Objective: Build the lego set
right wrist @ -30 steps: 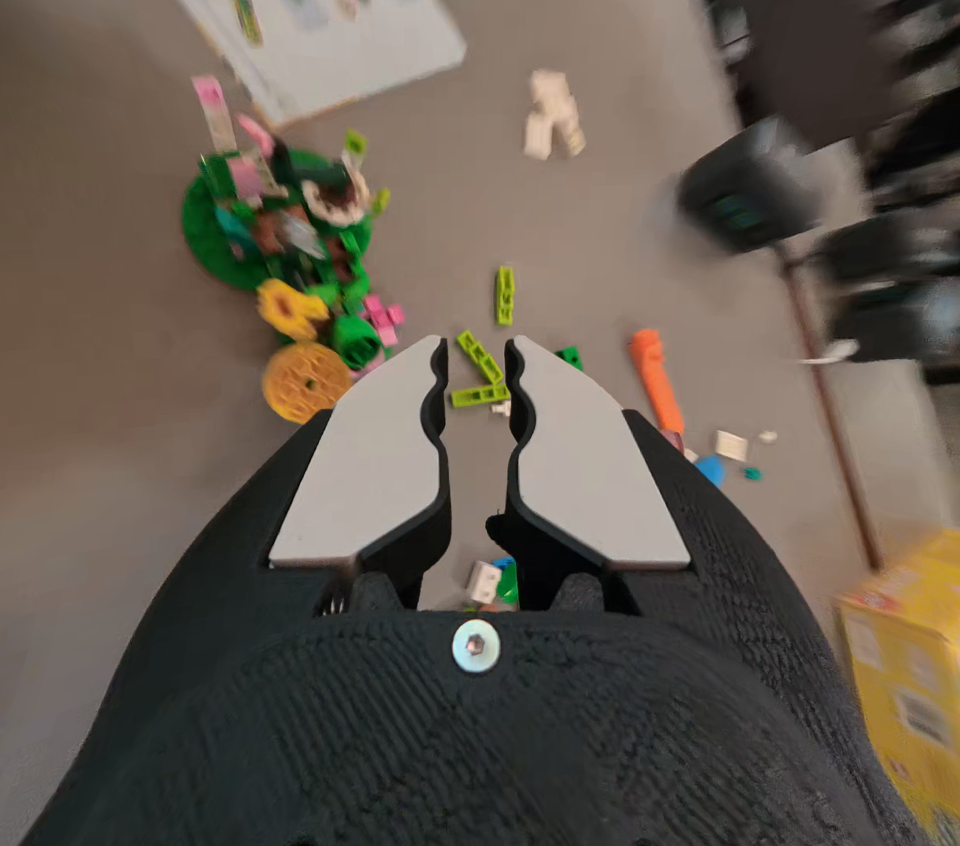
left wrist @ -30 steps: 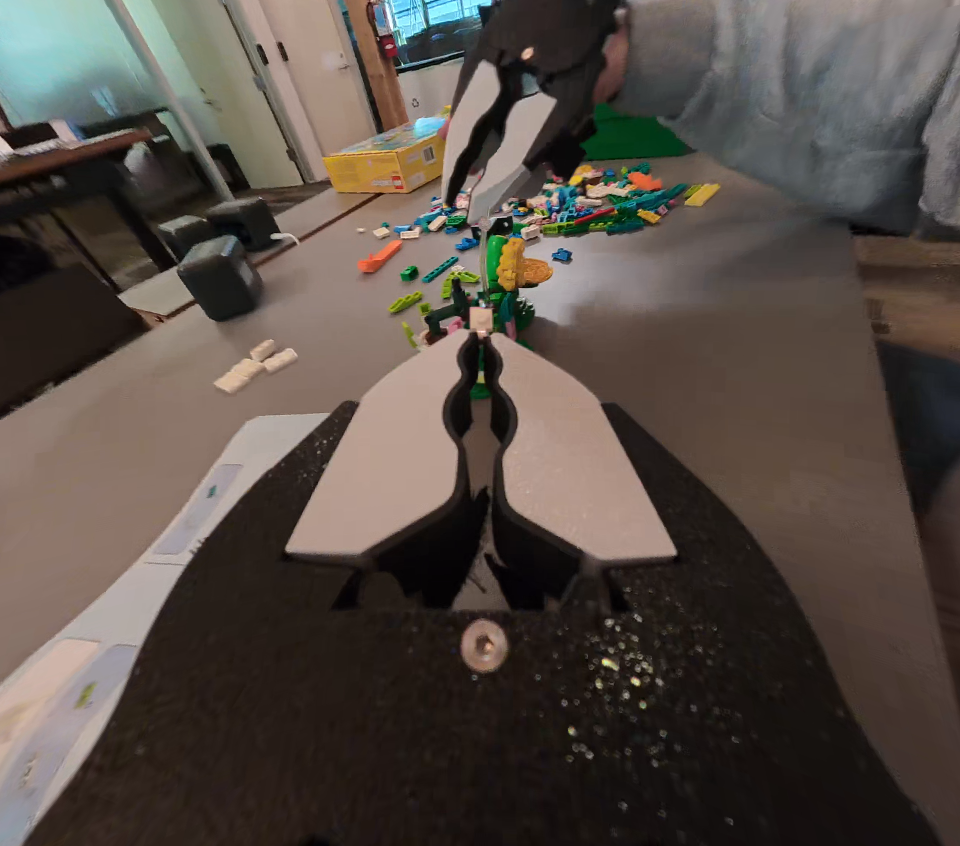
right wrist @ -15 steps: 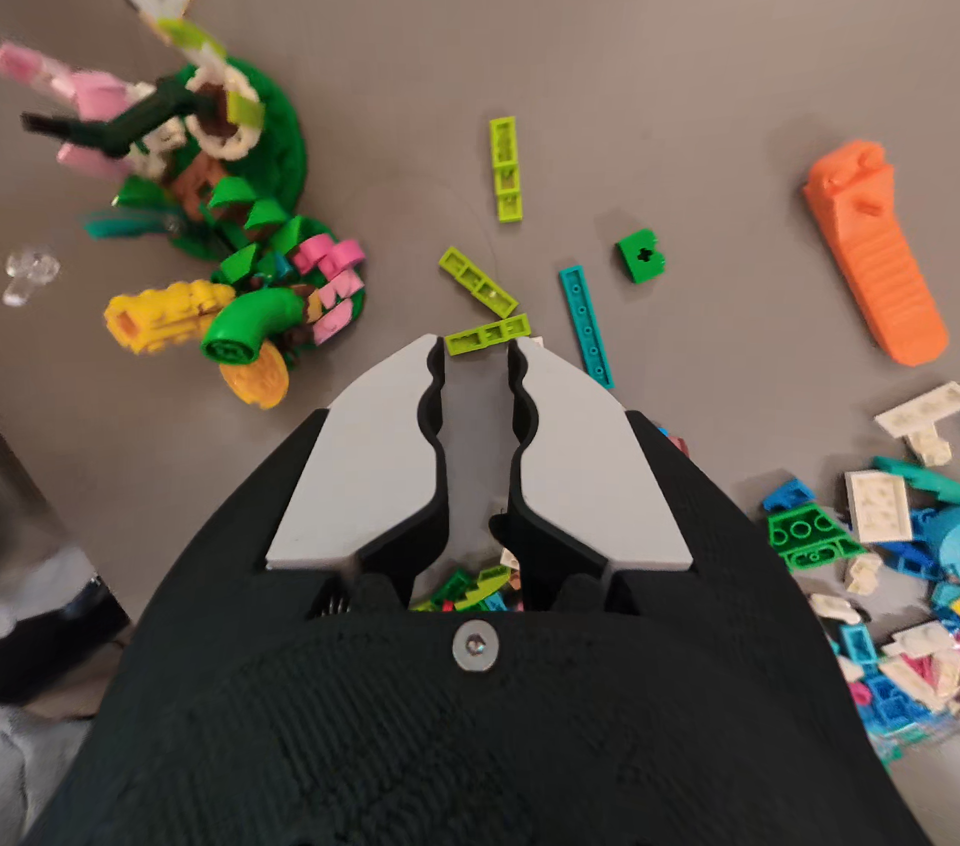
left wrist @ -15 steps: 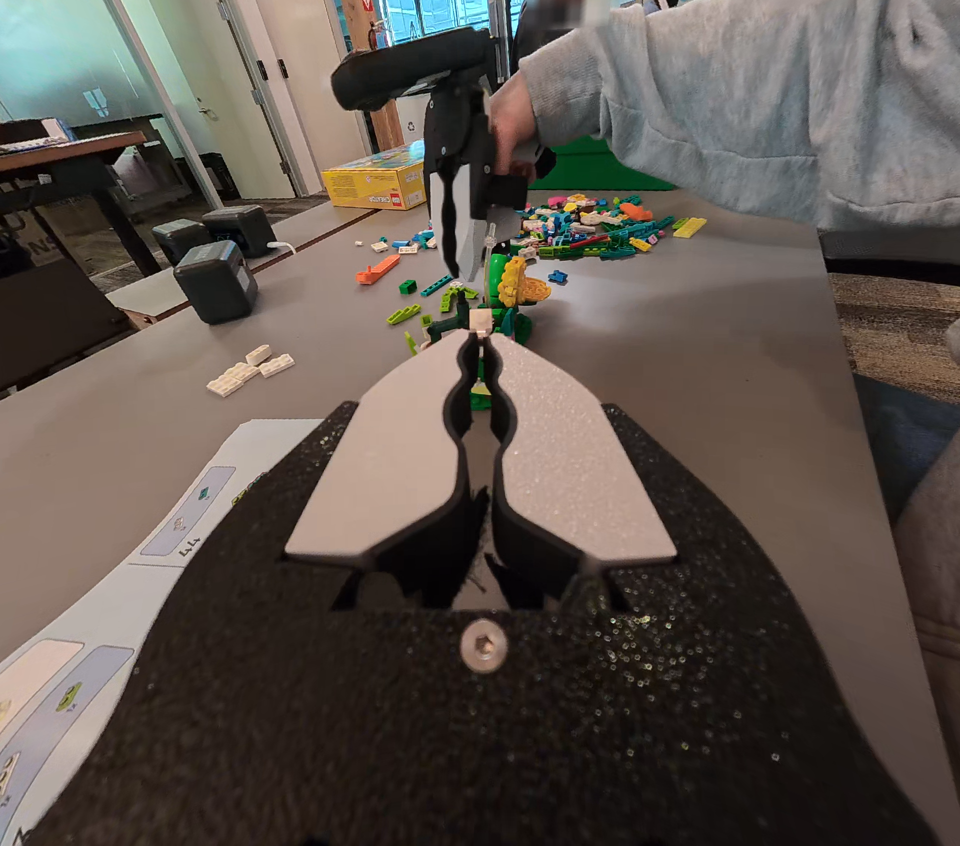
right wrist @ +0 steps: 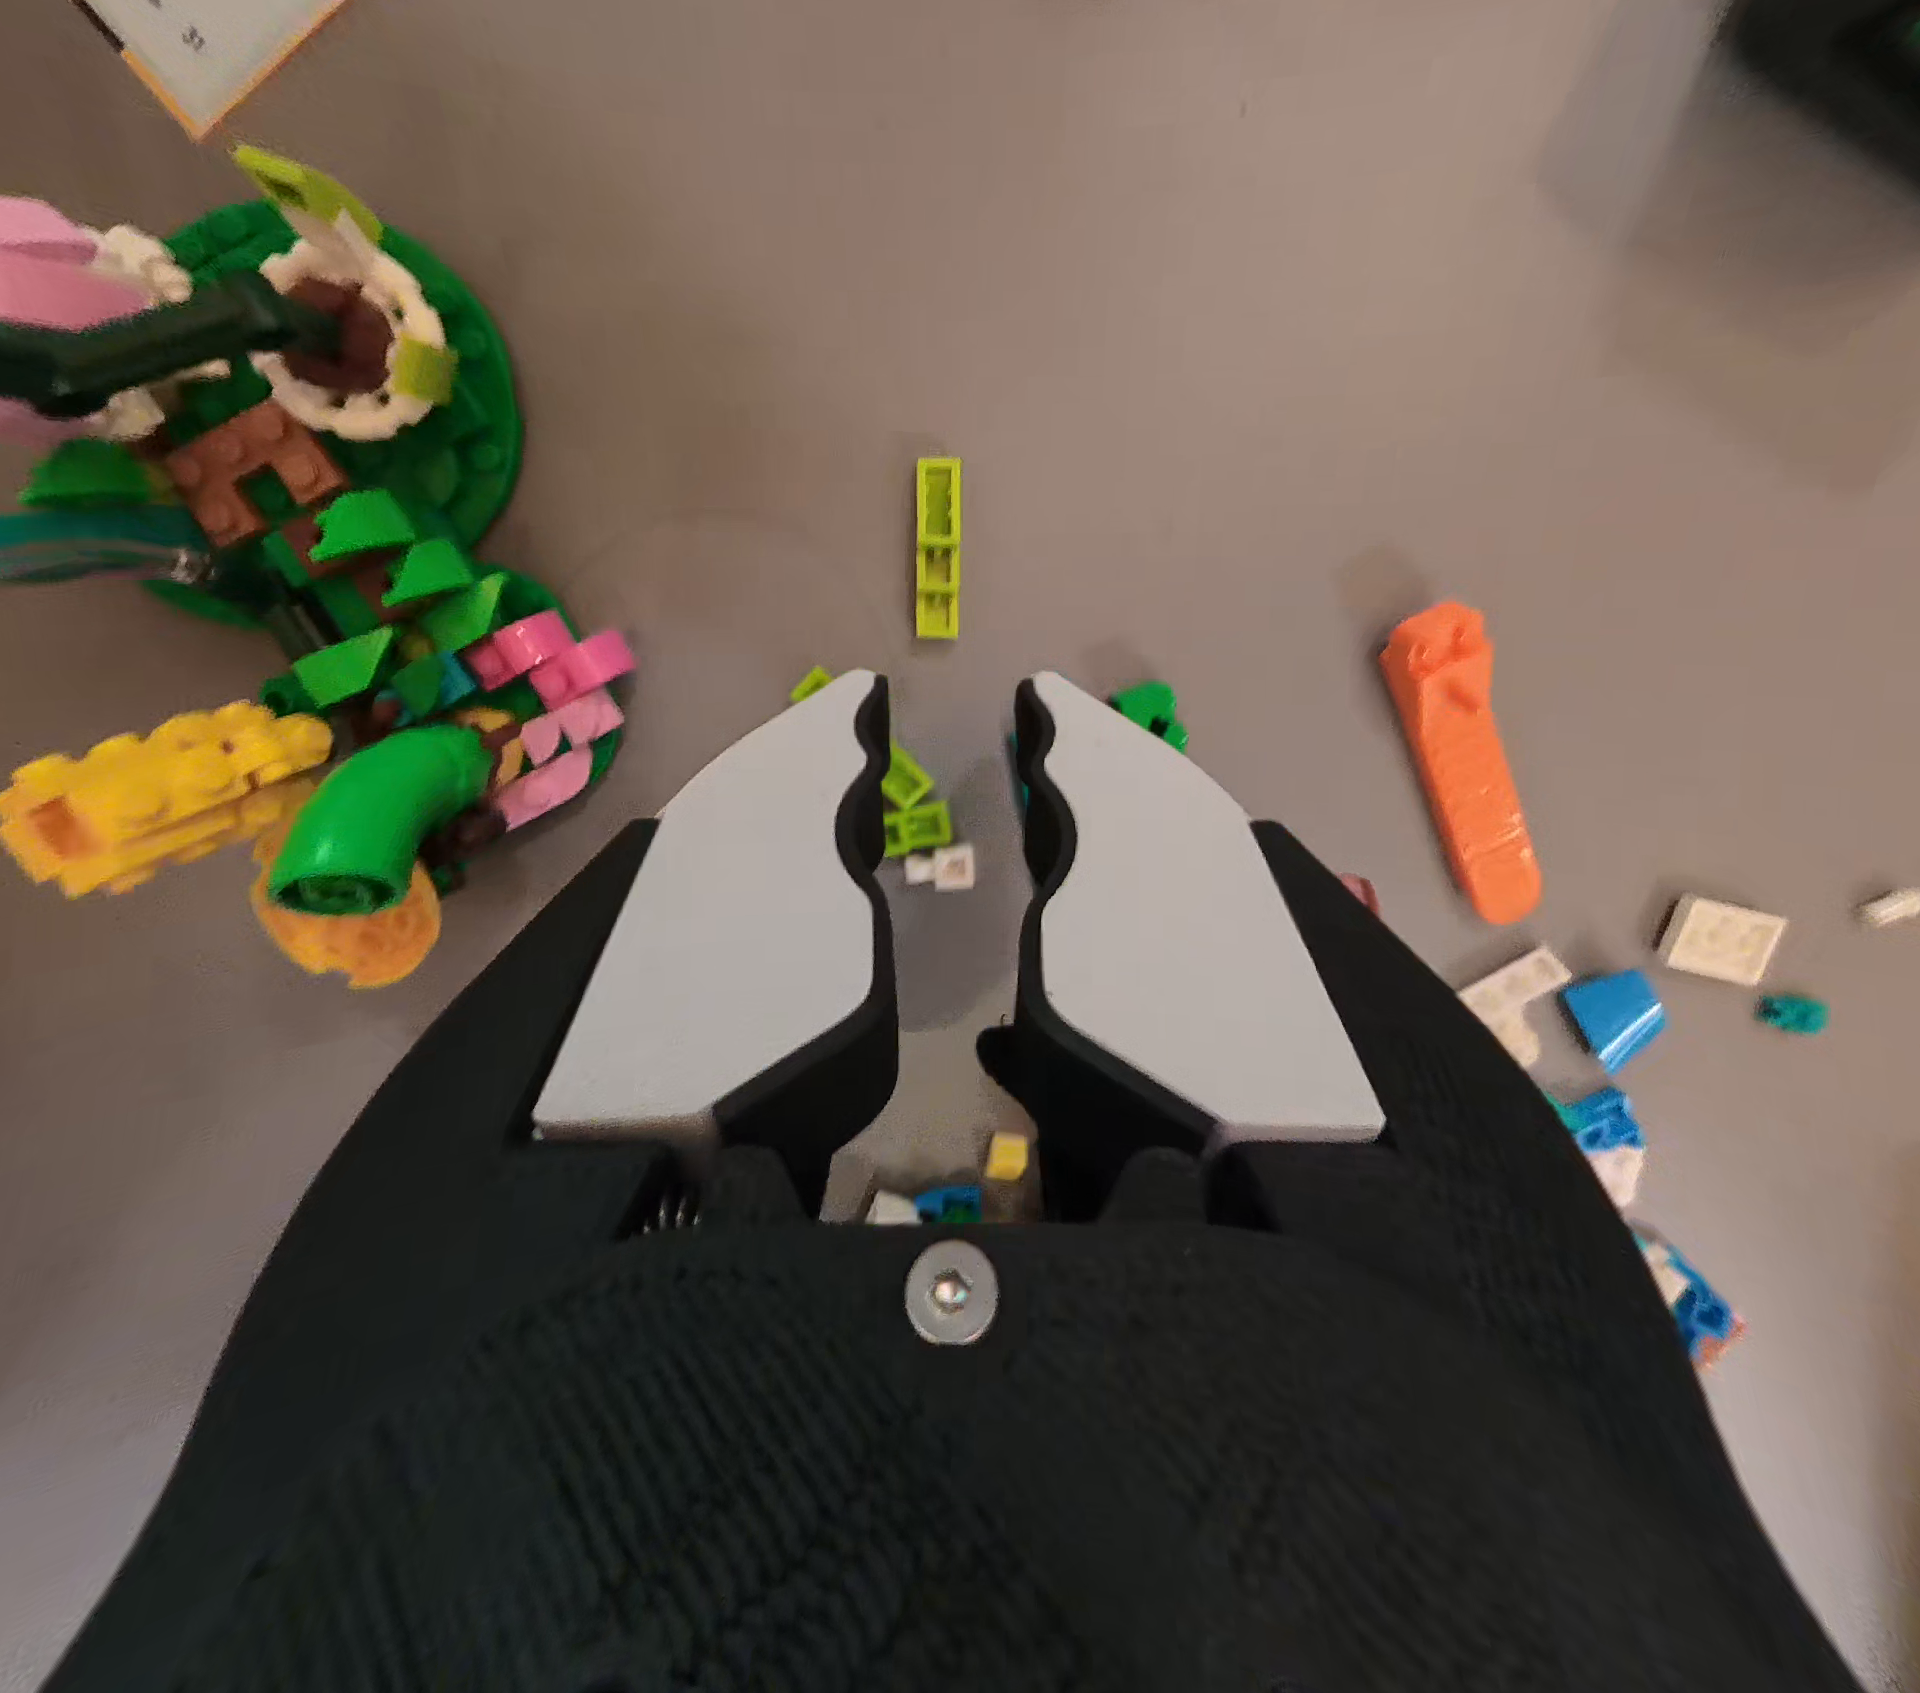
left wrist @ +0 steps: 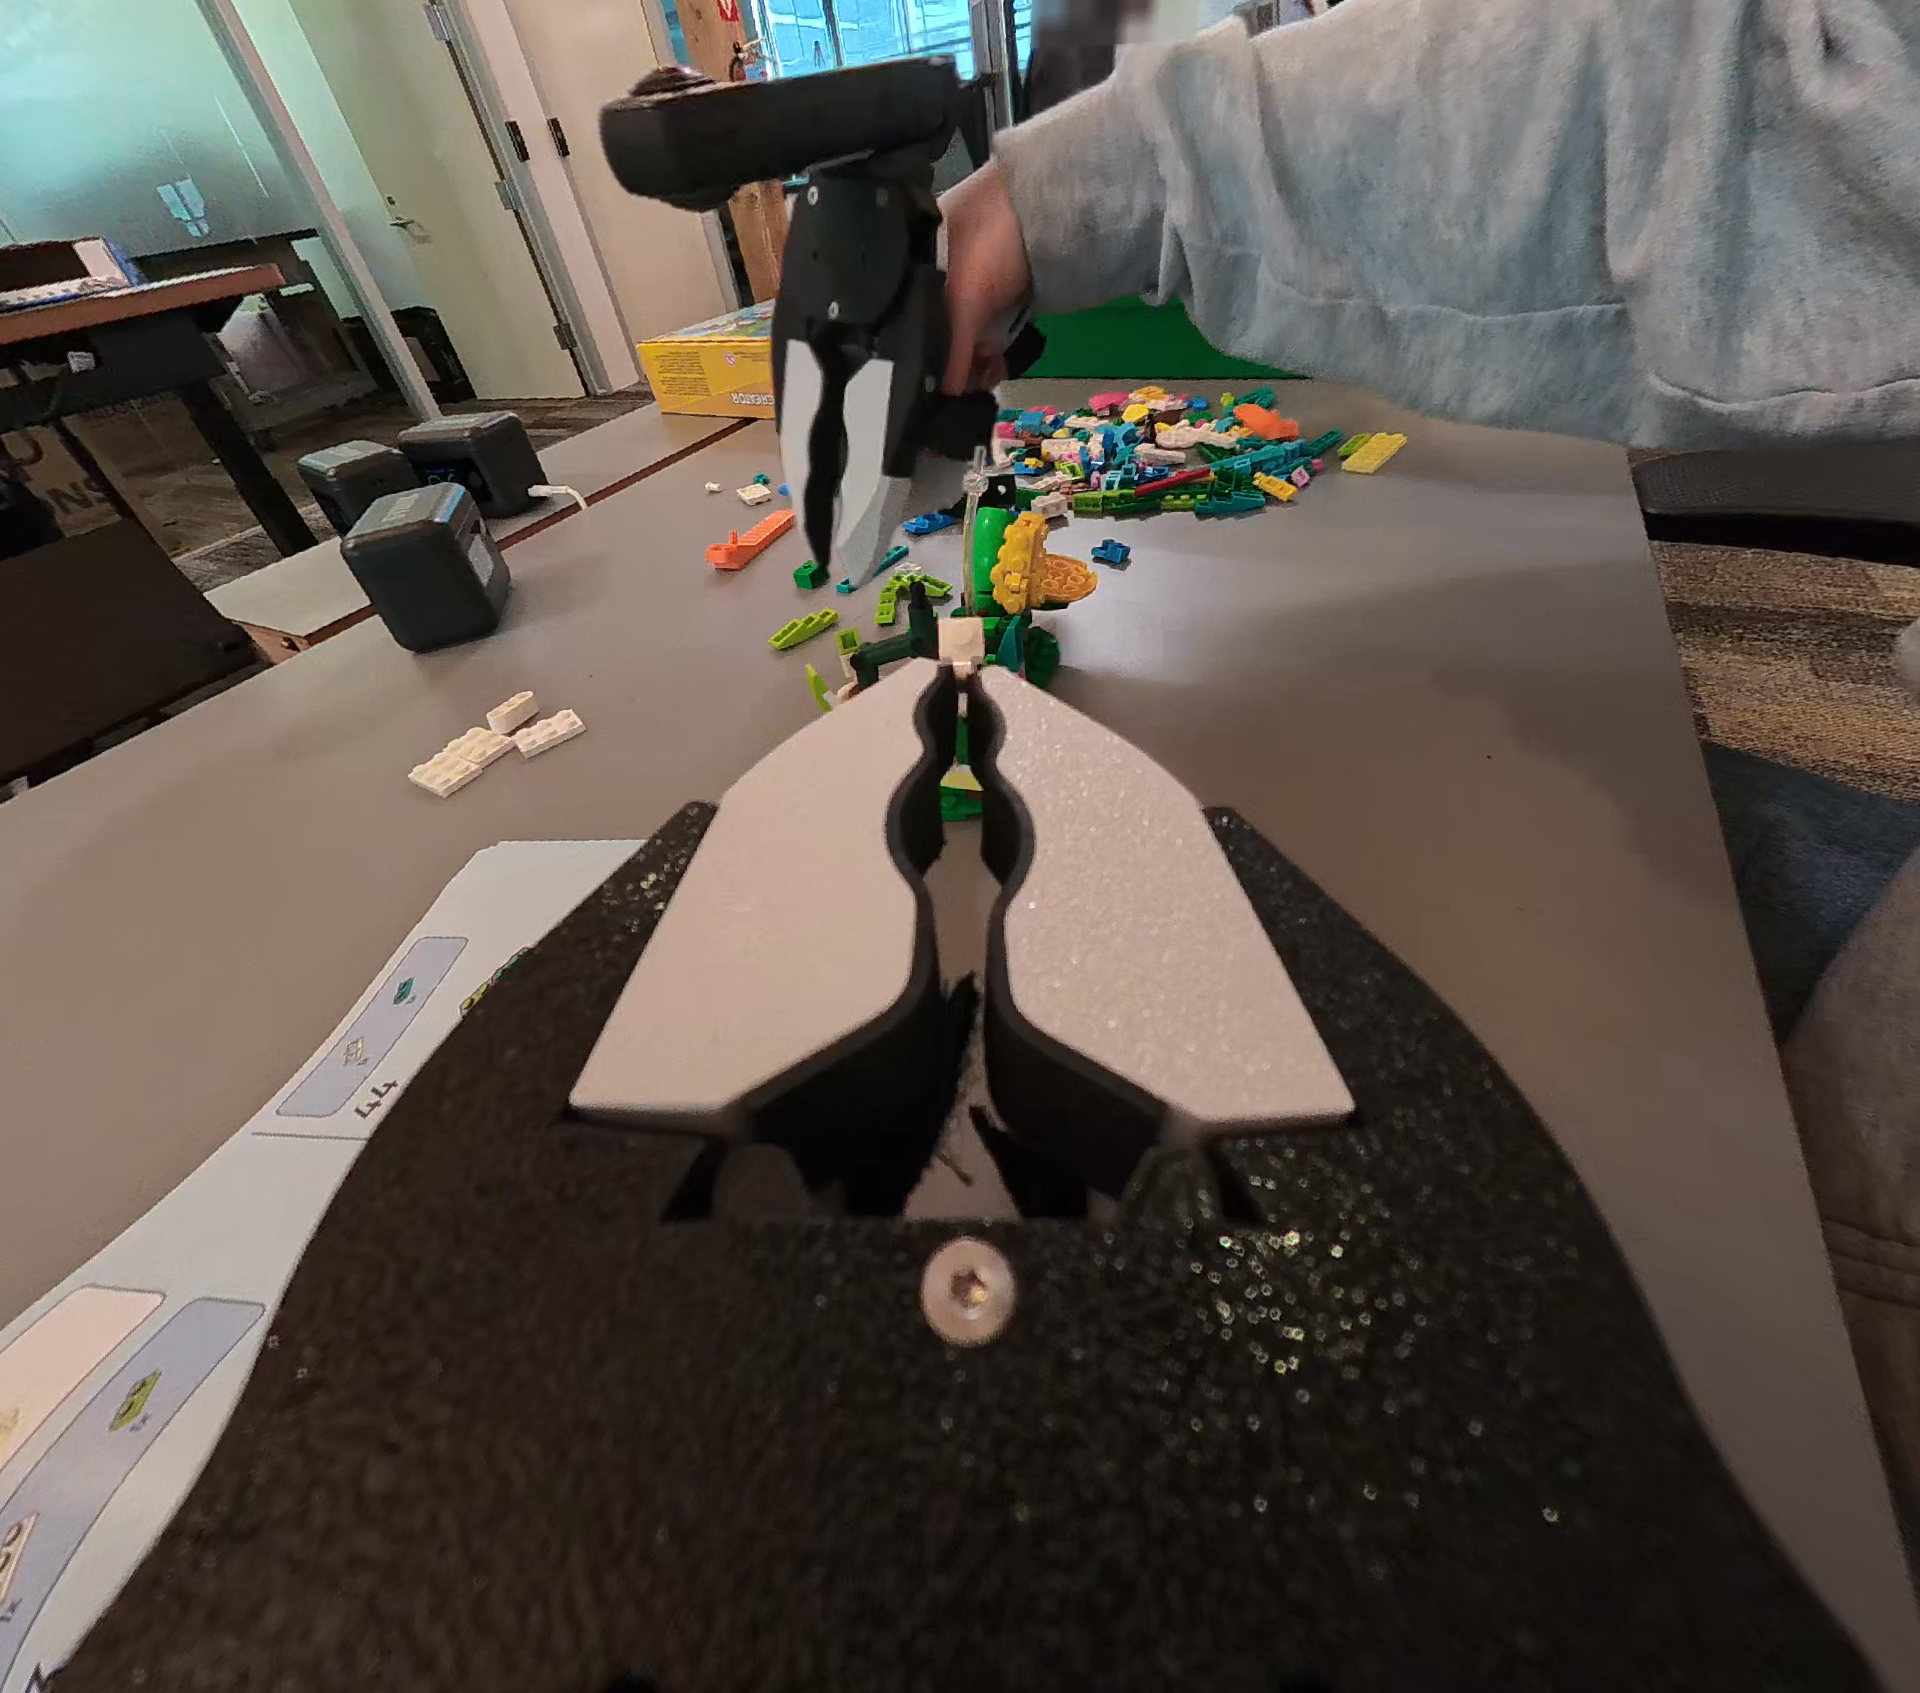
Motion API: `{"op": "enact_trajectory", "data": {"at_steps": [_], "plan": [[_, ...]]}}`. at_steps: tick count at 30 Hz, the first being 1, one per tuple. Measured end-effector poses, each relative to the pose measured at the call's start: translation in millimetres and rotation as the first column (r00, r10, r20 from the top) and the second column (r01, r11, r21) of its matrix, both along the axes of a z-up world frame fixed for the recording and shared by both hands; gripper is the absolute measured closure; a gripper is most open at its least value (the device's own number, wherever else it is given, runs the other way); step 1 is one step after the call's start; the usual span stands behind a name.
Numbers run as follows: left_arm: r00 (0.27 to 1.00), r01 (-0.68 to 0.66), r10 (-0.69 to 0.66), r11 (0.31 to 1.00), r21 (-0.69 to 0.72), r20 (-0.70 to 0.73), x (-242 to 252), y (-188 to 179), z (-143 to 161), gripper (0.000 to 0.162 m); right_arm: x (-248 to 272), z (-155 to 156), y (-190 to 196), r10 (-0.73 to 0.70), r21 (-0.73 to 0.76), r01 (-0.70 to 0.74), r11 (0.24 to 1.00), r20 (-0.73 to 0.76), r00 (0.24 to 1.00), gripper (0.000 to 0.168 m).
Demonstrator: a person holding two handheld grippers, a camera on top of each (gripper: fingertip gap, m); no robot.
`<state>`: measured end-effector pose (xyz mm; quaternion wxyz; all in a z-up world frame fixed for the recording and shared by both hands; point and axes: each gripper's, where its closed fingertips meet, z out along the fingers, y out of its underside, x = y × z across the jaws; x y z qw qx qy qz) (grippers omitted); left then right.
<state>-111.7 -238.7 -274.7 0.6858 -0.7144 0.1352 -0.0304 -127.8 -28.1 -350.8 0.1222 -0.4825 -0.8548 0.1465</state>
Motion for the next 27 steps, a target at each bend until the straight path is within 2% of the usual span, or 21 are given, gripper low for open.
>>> {"op": "enact_trajectory", "data": {"at_steps": [1, 5, 9, 13, 16, 18, 20, 22, 23, 25, 27], "plan": [[1.0, 0.001, -0.001, 1.0, 0.0, 0.0, 0, 0, 0, 0.161, -5, -1, 0, 0.005, 0.007, -0.005, 1.0, -0.015, 1.0, 0.146], [1.0, 0.003, -0.003, 1.0, 0.0, 0.0, 0, 0, 0, 0.161, -10, -13, -4, -0.001, -0.036, 0.002, 0.999, 0.037, 0.999, 0.146], [1.0, 0.005, -0.005, 1.0, 0.0, 0.006, 0, 0, 0, 0.161, -18, -14, -6, 0.027, -0.06, -0.027, 0.998, -0.001, 1.0, 0.162], [0.998, 0.055, -0.055, 0.998, -0.019, -0.005, 7, -1, -2, 0.161, -23, 5, -7, 0.161, 0.101, -0.147, 0.984, -0.153, 0.975, 0.168], [0.998, 0.053, -0.053, 0.998, -0.018, -0.016, 8, -1, -3, 0.161, -18, 34, -15, 0.272, 0.262, -0.202, 0.944, -0.269, 0.924, 0.168], [0.999, 0.048, -0.048, 0.999, -0.016, -0.014, 7, -1, -2, 0.161, -9, 48, -18, 0.319, 0.352, -0.21, 0.912, -0.288, 0.903, 0.168], [0.999, 0.042, -0.042, 0.999, -0.012, -0.01, 6, -1, -2, 0.161, -1, 47, -17, 0.221, 0.304, -0.135, 0.943, -0.272, 0.936, 0.168], [0.999, 0.036, -0.036, 0.999, -0.009, -0.006, 5, -1, -1, 0.161, -4, 41, -8, -0.053, 0.139, 0.087, 0.986, -0.232, 0.971, 0.161], [0.999, 0.033, -0.033, 0.999, -0.006, -0.005, 5, -1, -1, 0.161, -7, 36, -4, -0.201, 0.034, 0.21, 0.977, -0.173, 0.964, 0.156], [0.999, 0.031, -0.031, 1.0, -0.001, -0.005, 4, -2, 0, 0.161, -14, 25, -4, -0.421, -0.15, 0.417, 0.896, 0.007, 0.907, 0.147], [0.999, 0.031, -0.031, 1.0, 0.0, -0.008, 4, -2, 0, 0.161, -26, 17, 0, -0.51, -0.204, 0.519, 0.83, 0.099, 0.854, 0.145]]}}
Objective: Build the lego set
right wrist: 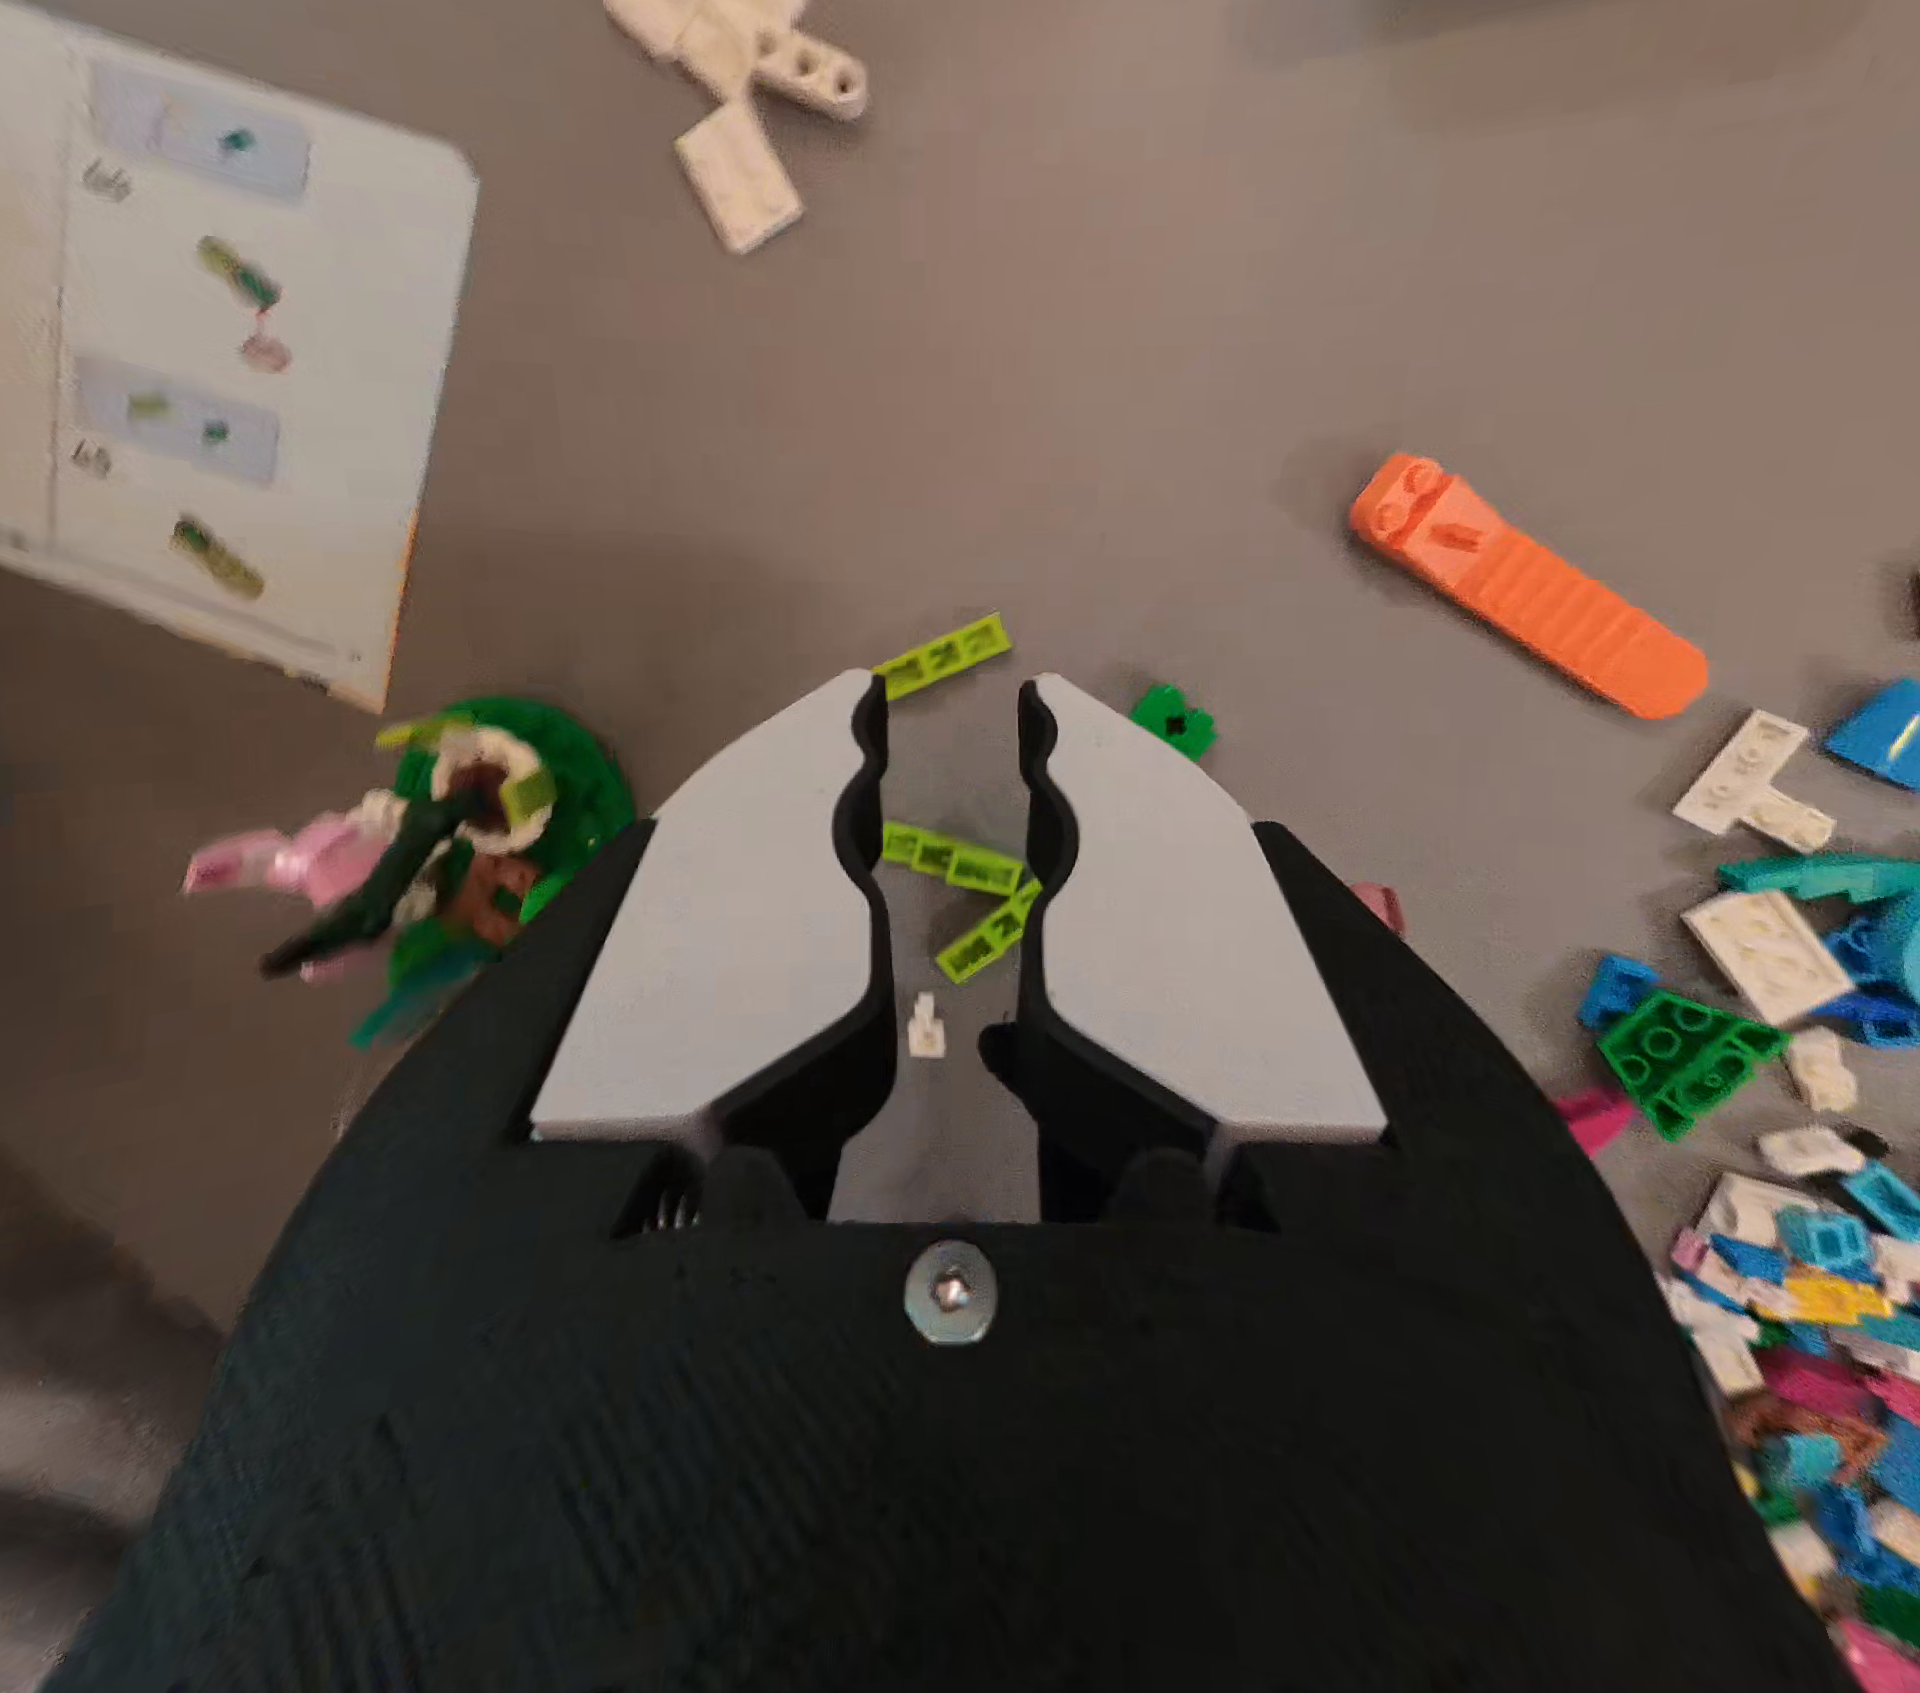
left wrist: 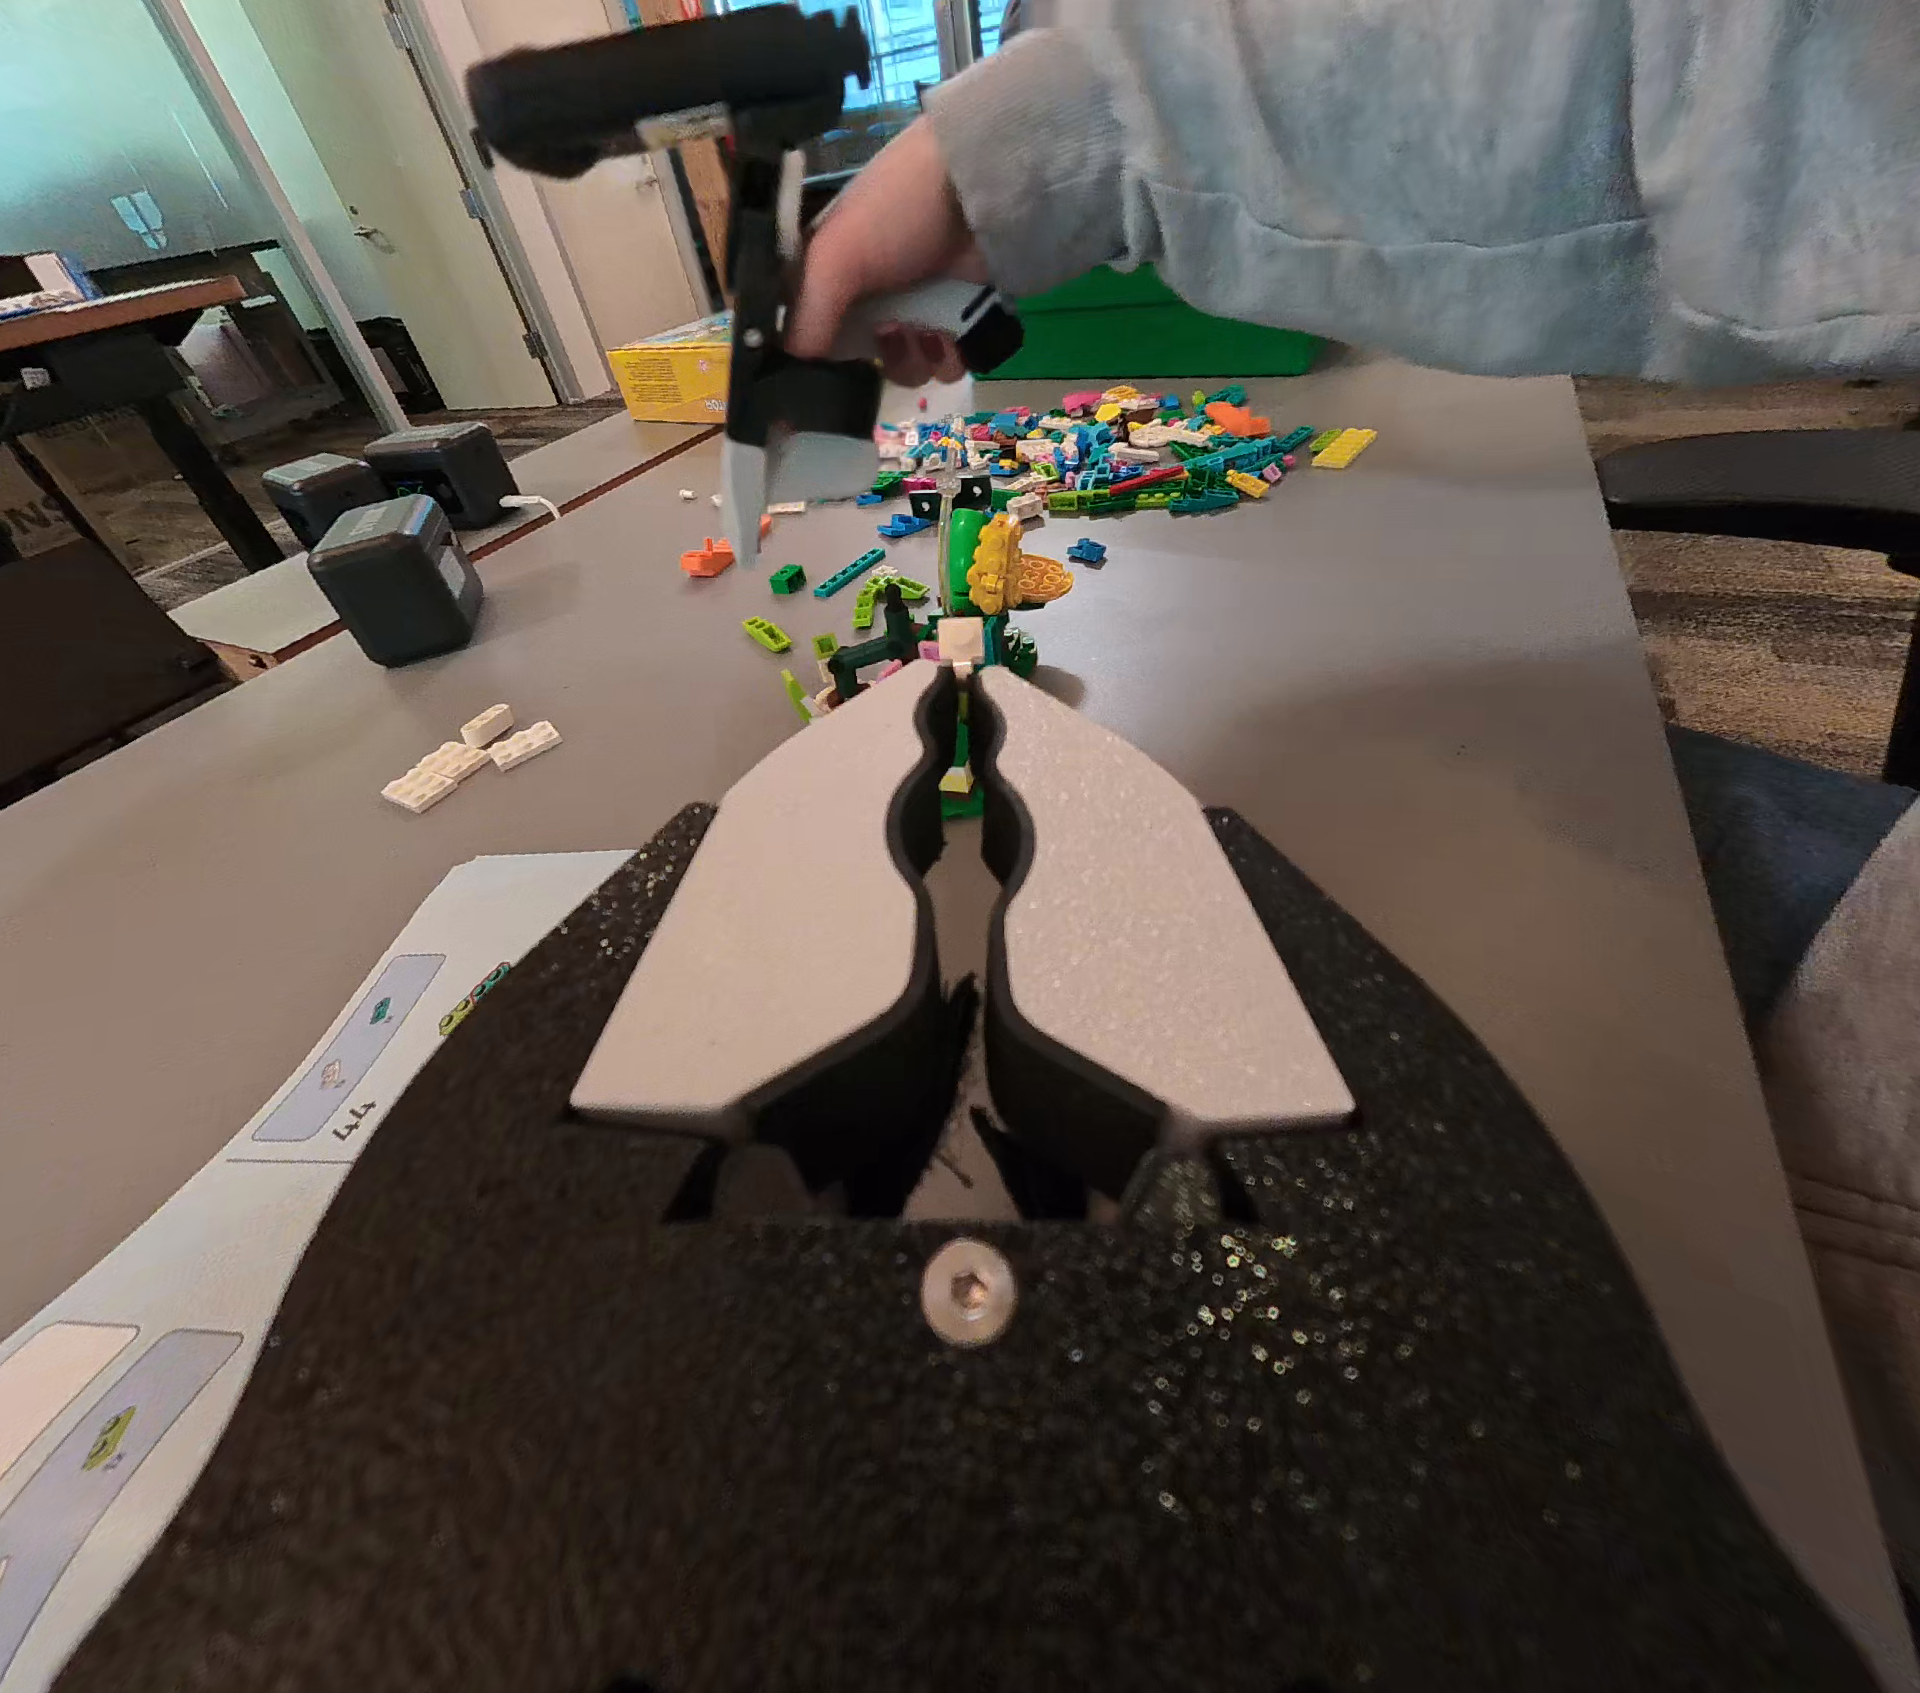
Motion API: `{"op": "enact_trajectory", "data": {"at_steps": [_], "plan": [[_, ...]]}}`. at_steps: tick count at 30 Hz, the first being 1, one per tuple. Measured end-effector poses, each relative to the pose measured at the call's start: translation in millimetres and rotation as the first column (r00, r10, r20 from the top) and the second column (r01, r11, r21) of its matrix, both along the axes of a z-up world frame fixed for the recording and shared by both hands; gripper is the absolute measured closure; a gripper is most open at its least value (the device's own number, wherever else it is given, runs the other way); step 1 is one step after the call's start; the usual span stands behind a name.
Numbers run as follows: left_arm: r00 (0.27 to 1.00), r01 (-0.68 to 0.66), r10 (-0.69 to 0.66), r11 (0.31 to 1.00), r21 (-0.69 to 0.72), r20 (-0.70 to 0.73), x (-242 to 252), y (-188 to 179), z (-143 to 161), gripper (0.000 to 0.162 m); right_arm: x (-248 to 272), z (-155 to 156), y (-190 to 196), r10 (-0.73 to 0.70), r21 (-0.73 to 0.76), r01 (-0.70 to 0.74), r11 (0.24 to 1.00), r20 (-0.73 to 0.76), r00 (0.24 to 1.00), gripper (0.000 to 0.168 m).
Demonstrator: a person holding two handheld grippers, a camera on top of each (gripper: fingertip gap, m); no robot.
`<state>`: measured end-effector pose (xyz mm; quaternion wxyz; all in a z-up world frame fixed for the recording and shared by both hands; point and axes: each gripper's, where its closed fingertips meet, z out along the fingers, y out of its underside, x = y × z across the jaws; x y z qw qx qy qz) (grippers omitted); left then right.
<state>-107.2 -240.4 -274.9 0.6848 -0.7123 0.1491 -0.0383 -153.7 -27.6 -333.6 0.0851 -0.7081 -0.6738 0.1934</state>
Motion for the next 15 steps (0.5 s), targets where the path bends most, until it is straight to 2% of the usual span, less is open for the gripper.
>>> {"op": "enact_trajectory", "data": {"at_steps": [2, 6, 13, 15], "plan": [[1.0, 0.002, -0.001, 1.0, 0.002, -0.006, 1, 0, 0, 0.161, -6, -6, 5, -0.042, -0.013, 0.043, 0.999, 0.072, 0.997, 0.147], [1.0, 0.004, -0.004, 1.0, 0.002, -0.015, 2, 0, 0, 0.161, -2, -18, 3, -0.032, 0.002, 0.033, 0.999, 0.227, 0.973, 0.148], [1.0, 0.007, -0.007, 1.0, -0.001, -0.028, 3, -1, -1, 0.161, -2, -29, -5, -0.061, -0.048, 0.081, 0.996, 0.324, 0.944, 0.139], [0.999, 0.006, -0.006, 1.0, -0.004, -0.036, 4, 0, -2, 0.161, -3, -33, -2, -0.069, -0.022, 0.081, 0.996, 0.34, 0.938, 0.14]]}}
